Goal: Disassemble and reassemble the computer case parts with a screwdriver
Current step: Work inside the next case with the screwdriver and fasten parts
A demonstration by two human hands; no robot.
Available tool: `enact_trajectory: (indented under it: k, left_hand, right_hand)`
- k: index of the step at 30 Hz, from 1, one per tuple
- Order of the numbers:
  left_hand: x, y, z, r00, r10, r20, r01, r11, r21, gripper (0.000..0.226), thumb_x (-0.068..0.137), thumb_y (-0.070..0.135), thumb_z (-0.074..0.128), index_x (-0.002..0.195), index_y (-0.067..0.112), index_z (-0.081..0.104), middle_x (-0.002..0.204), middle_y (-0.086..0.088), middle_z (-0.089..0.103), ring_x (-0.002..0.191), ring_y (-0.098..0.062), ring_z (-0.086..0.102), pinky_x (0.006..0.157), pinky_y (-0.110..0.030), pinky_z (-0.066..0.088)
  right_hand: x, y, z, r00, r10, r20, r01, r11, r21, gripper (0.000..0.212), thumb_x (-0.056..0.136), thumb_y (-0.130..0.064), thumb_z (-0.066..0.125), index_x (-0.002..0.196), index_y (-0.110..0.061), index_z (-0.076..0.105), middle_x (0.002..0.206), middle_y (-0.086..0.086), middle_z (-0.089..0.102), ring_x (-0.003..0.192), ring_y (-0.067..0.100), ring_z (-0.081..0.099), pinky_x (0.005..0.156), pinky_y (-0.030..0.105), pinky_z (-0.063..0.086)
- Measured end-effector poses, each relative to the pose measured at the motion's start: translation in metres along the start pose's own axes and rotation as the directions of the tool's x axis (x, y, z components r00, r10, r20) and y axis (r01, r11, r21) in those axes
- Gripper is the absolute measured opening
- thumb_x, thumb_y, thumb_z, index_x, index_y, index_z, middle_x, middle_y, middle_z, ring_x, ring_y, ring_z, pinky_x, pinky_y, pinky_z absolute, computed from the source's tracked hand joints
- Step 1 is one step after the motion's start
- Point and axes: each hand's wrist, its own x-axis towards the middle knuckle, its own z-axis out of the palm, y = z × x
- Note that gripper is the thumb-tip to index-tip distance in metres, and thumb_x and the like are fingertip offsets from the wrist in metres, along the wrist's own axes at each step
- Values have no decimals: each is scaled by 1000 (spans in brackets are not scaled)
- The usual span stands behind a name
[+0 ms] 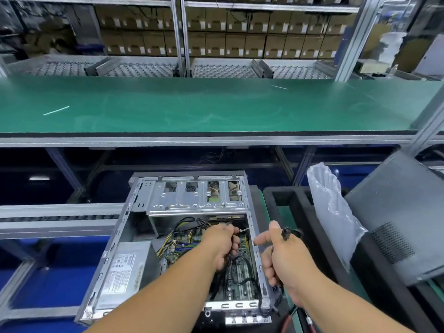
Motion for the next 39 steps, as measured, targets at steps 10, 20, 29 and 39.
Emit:
enact_trajectory:
  k: [10, 20, 29, 39]
  left_hand:
    - [3, -6, -3, 982, 177, -70, -174, 984, 46, 28, 108, 23, 49, 100, 10, 72, 58, 1, 52, 46, -12, 39, 44, -24, 33]
    - [-1, 0, -2, 989, 129, -73, -132, 990, -40, 29, 107, 22, 52, 97, 2, 70, 54, 0, 49, 41, -11, 36, 41, -23, 30]
    - [-3, 1, 2, 989, 113, -94, -121, 990, -78, 29, 107, 20, 50, 98, 0, 68, 52, 1, 49, 40, -10, 35, 42, -23, 28]
    - [4, 5, 3, 995, 45, -87, -54, 993, -104, 31, 106, 25, 52, 95, 3, 71, 50, 4, 53, 41, -10, 38, 40, -22, 31]
  right_hand:
    - [5, 15, 7, 1000, 3, -8, -2, 997, 74, 57, 107, -57, 36, 103, -8, 66, 60, 11, 60, 48, 24, 54, 45, 32, 50]
    - [5, 15, 11, 1000, 19, -8, -18, 995, 93, 57, 106, -57, 40, 102, -6, 64, 60, 14, 60, 48, 26, 55, 47, 34, 51]
    - [2, 14, 11, 1000, 30, -10, -29, 993, 113, 57, 106, -56, 39, 101, -5, 65, 59, 14, 59, 48, 26, 54, 47, 34, 52]
    - [-8, 3, 15, 999, 45, 0, -44, 994, 95, 54, 109, -45, 42, 103, 6, 59, 64, 19, 50, 51, 25, 43, 43, 30, 42]
